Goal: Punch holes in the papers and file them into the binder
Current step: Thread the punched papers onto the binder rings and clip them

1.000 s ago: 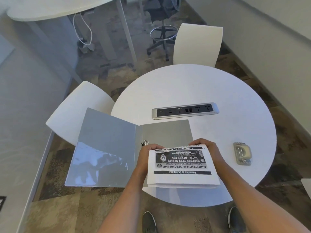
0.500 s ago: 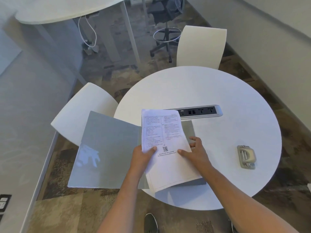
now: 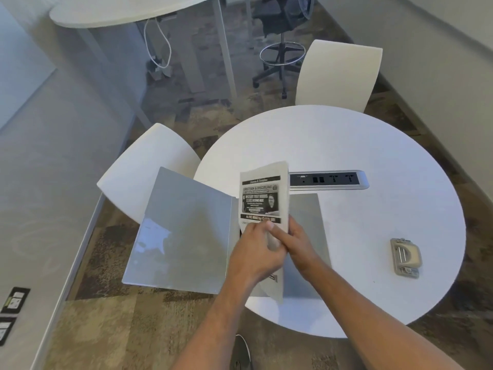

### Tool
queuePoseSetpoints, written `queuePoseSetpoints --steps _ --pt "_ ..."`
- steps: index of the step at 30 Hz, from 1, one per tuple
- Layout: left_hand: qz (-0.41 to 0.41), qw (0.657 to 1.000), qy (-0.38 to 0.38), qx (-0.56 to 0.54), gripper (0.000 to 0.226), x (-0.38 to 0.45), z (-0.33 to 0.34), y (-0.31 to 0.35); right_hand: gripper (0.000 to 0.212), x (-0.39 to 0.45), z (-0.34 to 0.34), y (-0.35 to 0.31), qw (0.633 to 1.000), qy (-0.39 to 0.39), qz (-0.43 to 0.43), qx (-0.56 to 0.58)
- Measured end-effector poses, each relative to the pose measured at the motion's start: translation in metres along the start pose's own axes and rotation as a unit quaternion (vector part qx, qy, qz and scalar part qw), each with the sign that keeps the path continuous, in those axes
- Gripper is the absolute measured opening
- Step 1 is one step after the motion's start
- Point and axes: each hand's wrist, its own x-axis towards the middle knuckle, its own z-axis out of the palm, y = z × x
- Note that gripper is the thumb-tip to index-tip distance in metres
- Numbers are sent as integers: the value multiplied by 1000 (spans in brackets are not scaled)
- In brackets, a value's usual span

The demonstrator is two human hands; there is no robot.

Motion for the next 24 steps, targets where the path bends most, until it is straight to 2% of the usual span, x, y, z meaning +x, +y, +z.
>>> queuePoseSetpoints --steps 2,4,8,10,14,18,20,22,24 --pt "14 999 -31 -19 56 0 7 -1 39 0 -14 -1 999 38 7 16" --pt "5 995 -49 -84 58 3 13 -7 33 2 -33 5 997 71 20 36" --pt "-64 984 31 -166 34 18 26 -35 34 3 -60 14 989 118 50 72" --pt "-117 975 58 -180 30 28 28 -52 40 3 -70 18 986 119 69 95" --pt "-204 944 60 -253 23 52 29 -85 40 4 -85 21 985 91 90 116" --pt "-249 875 54 -413 13 69 27 -98 54 10 -95 34 986 67 120 91" --pt "-265 852 55 -448 11 73 25 -101 56 13 -98 41 985 70 144 68" --pt "-273 851 57 -444 16 81 28 -107 52 15 -99 48 983 81 158 51" --pt "-278 865 52 -414 22 88 33 -115 44 18 -97 55 982 97 158 39"
